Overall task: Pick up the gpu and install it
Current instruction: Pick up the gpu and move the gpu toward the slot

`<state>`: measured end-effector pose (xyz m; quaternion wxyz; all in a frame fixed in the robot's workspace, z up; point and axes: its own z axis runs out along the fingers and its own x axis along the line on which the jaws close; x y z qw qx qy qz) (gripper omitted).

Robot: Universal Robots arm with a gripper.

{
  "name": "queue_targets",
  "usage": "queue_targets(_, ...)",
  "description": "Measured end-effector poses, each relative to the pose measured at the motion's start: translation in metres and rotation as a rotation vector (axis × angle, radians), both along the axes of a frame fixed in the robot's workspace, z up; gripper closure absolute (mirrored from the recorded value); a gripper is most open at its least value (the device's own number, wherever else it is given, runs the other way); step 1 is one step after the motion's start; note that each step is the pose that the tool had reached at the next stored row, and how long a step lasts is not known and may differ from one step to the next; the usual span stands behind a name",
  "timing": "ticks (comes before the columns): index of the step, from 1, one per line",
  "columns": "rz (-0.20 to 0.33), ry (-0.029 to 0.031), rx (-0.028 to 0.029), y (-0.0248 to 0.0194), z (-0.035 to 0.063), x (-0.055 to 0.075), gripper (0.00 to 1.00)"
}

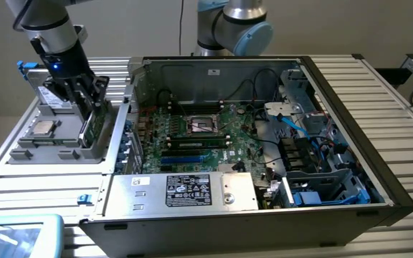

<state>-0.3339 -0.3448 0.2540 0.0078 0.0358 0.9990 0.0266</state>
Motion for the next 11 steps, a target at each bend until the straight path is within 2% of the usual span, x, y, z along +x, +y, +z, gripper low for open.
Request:
queue_targets(3,-0.001,0.0001,-0.0001,-0.0008,-0.0027,0.0000,0.60)
queue_targets(11,-0.003,-0.0003,0.0002,-0.0079,-0.0094,0.0001,0.60)
